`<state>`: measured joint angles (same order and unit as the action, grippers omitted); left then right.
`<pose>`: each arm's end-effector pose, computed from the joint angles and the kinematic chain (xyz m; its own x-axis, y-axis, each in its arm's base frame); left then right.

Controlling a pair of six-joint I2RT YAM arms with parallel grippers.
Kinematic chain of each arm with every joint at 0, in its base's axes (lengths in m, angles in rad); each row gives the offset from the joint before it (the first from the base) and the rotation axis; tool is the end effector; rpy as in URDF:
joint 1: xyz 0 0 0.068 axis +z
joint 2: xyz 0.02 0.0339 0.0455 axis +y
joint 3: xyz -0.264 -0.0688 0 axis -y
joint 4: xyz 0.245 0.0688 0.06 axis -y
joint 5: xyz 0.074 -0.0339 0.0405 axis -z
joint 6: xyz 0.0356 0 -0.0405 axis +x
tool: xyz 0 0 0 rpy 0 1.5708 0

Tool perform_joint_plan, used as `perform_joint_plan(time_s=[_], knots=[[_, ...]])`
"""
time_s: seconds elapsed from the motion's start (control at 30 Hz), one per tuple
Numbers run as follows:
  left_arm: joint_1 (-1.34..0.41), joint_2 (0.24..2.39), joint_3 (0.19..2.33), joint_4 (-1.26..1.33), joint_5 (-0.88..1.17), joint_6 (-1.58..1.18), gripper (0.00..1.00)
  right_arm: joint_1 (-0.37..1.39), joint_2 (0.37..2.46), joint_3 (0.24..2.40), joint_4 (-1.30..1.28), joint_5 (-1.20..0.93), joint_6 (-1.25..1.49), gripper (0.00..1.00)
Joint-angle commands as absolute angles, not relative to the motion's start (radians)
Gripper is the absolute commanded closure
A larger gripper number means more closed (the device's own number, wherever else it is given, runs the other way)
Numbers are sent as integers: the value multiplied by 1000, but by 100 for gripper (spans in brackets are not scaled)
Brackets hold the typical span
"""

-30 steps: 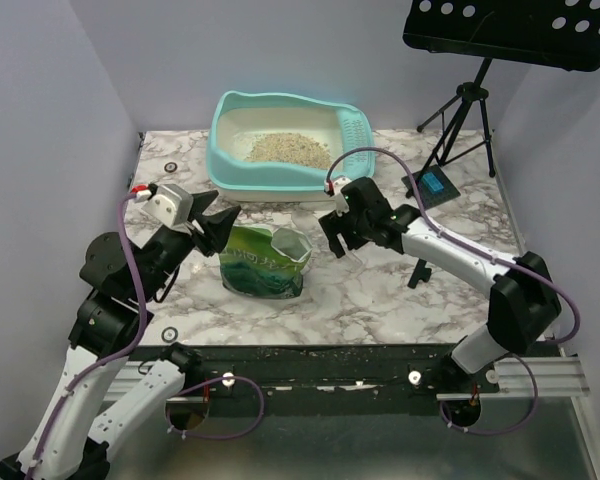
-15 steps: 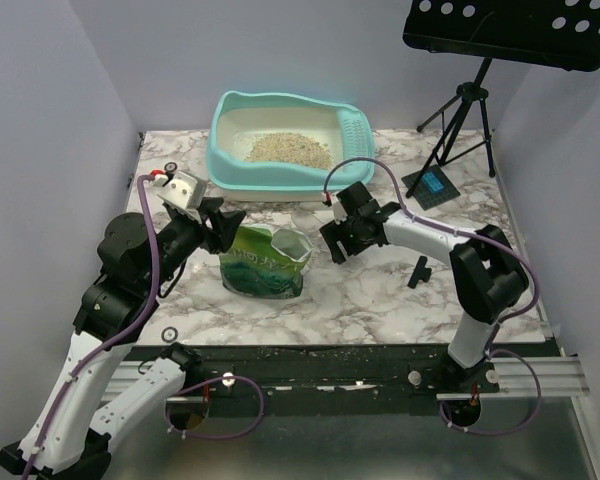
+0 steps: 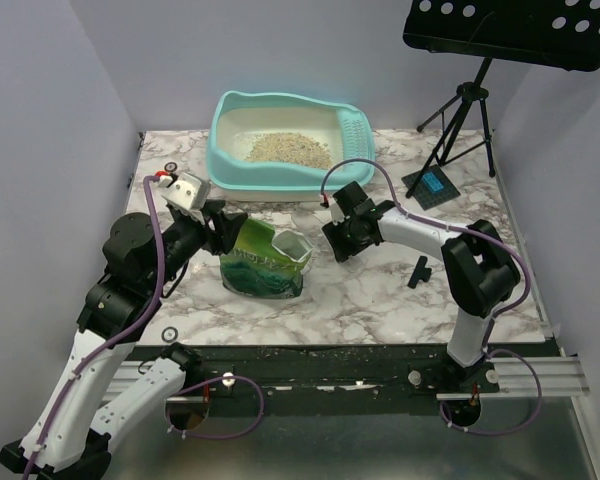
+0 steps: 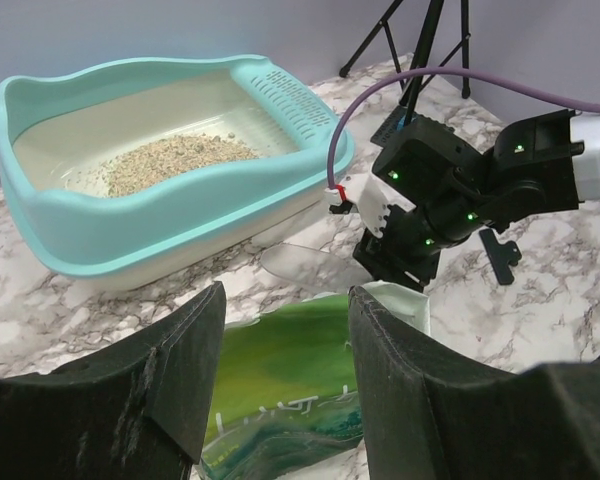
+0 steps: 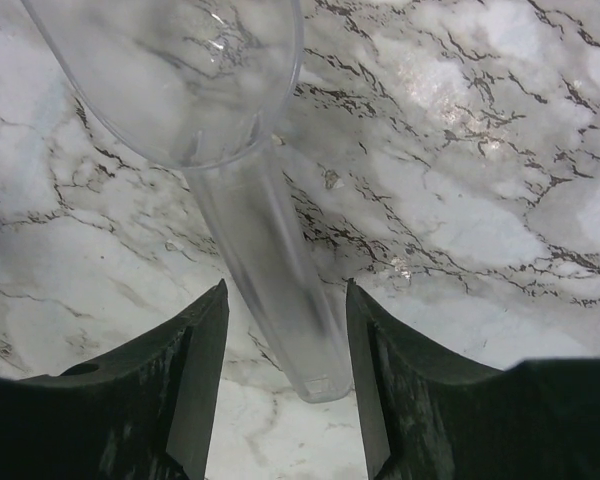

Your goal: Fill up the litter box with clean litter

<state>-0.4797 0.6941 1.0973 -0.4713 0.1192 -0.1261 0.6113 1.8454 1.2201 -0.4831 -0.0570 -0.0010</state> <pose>0.1116 -0.0628 0.4263 -0.1308 -0.0727 -0.9887 0.5514 0.8235 -0.1335 0.3053 0.2164 0.1748 -0.7323 -0.5145 -0.4461 -0.5945 0.8025 0.0505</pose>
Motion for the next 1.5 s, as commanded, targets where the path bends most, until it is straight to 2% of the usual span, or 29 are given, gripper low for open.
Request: perform_joint_plan(time_s=[0.0, 0.03, 0.23, 0.37, 0.63, 0.9, 1.13, 1.47], knots=[[-482, 681, 1080, -446, 123, -135, 40, 612, 1816, 1192, -512, -35, -3, 44], [-482, 680, 1077, -445, 124, -137, 40, 612, 1818, 1184, -511, -38, -2, 47], [-482, 664, 1069, -445, 126, -143, 39, 615, 1781, 1134, -502, -23, 52, 79], [-482, 660, 1065, -442, 124, -146, 40, 629, 1691, 1089, -525, 24, 83, 90], [-482, 699, 1124, -480, 141, -179, 39, 728, 1389, 1100, -745, 178, 126, 96], [-482, 830, 1331, -591, 320, -212, 39, 925, 1164, 1207, -859, 359, -44, 100], [-482, 952, 1521, -686, 449, -336, 41, 1147, 1108, 1301, -972, 649, -144, 100], [-483, 1023, 1556, -738, 535, -417, 41, 1365, 1123, 1391, -1009, 913, -233, 100]])
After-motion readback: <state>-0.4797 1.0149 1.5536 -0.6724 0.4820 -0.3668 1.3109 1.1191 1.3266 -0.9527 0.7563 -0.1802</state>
